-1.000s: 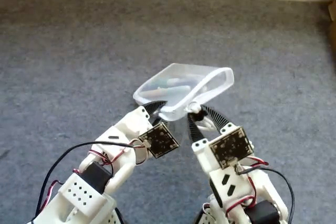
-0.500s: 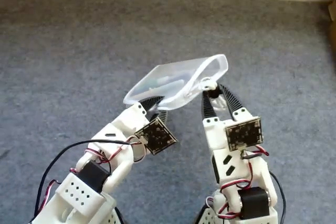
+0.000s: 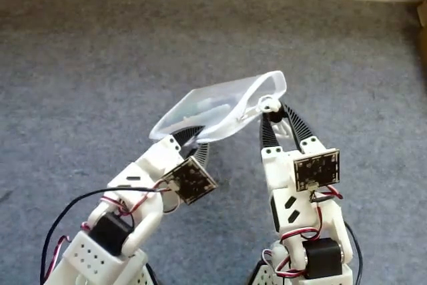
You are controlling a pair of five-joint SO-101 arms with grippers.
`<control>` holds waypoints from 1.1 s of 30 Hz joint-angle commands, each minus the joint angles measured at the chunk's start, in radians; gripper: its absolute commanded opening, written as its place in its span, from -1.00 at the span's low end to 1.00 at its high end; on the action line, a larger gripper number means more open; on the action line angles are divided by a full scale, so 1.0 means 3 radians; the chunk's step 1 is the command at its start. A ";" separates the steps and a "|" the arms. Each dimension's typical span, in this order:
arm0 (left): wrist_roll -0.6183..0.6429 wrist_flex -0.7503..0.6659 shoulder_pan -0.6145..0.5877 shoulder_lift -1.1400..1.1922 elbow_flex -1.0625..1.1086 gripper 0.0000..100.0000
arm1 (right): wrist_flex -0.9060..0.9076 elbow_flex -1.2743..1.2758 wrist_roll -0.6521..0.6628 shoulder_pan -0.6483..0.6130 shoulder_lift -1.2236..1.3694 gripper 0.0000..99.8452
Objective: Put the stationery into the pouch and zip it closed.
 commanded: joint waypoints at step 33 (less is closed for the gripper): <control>0.0373 0.0476 -0.0120 -0.1128 0.0110 -0.57 | 0.0299 0.0018 -0.0010 -0.0381 -0.0064 -0.99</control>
